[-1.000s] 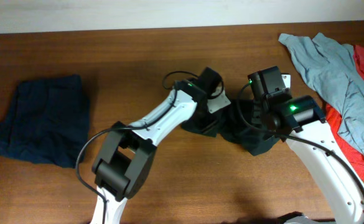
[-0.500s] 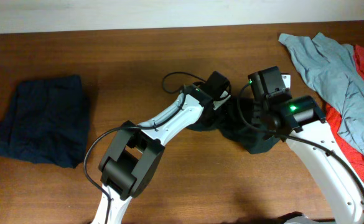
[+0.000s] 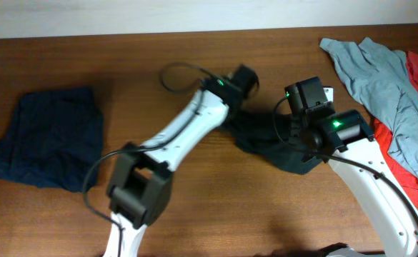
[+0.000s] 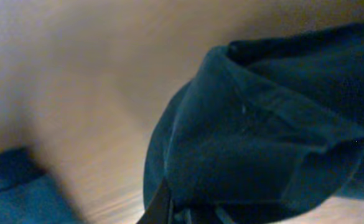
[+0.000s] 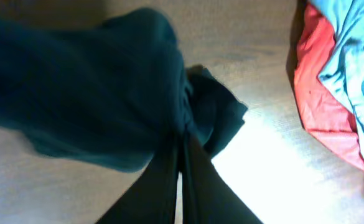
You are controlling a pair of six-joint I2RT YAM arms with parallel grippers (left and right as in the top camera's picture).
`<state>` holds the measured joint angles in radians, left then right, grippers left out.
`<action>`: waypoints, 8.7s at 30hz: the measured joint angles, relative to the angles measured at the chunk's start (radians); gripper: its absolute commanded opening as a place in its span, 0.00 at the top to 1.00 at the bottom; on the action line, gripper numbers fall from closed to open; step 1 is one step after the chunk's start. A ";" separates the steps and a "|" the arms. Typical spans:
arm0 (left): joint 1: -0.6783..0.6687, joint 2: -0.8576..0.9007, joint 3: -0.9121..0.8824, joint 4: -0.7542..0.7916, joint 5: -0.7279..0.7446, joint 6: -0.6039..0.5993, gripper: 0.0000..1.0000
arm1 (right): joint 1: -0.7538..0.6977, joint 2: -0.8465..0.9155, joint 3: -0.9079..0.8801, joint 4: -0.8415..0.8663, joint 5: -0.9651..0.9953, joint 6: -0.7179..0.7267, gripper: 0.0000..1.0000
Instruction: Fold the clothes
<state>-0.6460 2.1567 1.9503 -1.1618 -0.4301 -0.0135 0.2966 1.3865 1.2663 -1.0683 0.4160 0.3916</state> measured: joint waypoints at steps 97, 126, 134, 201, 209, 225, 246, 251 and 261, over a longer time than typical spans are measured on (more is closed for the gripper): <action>-0.408 -0.565 0.458 0.549 -0.856 0.324 0.96 | 0.312 0.087 0.011 0.631 -0.653 0.012 0.60; -0.263 -0.565 0.459 0.711 -0.954 0.463 0.91 | 0.192 0.069 0.011 0.730 -1.572 -0.136 0.41; -0.263 -0.565 0.459 0.718 -0.937 0.471 0.91 | 0.221 0.066 0.012 0.671 -1.471 -0.164 0.25; -0.203 -0.565 0.461 1.137 -0.842 0.933 0.80 | 0.651 0.064 -0.013 0.573 -0.300 -0.099 0.96; -0.125 -0.568 0.465 0.951 -0.884 0.878 0.70 | 0.648 -0.465 0.043 0.297 0.156 -0.095 0.96; -0.105 -0.571 0.468 -0.030 -0.789 0.246 0.52 | 0.647 -0.671 0.045 0.157 0.330 -0.048 0.96; 0.204 -0.571 0.468 -0.216 0.079 0.079 0.40 | 0.527 -0.094 0.045 0.515 0.090 -0.001 0.45; 0.250 -0.571 0.468 -0.220 0.083 0.079 0.38 | 0.521 -0.001 0.043 0.544 -0.068 -0.056 0.26; 0.251 -0.516 0.468 -0.259 0.168 0.076 0.33 | 0.150 -0.114 0.052 0.192 -0.225 -0.058 0.22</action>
<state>-0.3950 1.6405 2.4184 -1.4208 -0.2623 0.0624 0.4469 1.2720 1.3186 -0.8764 0.1913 0.3336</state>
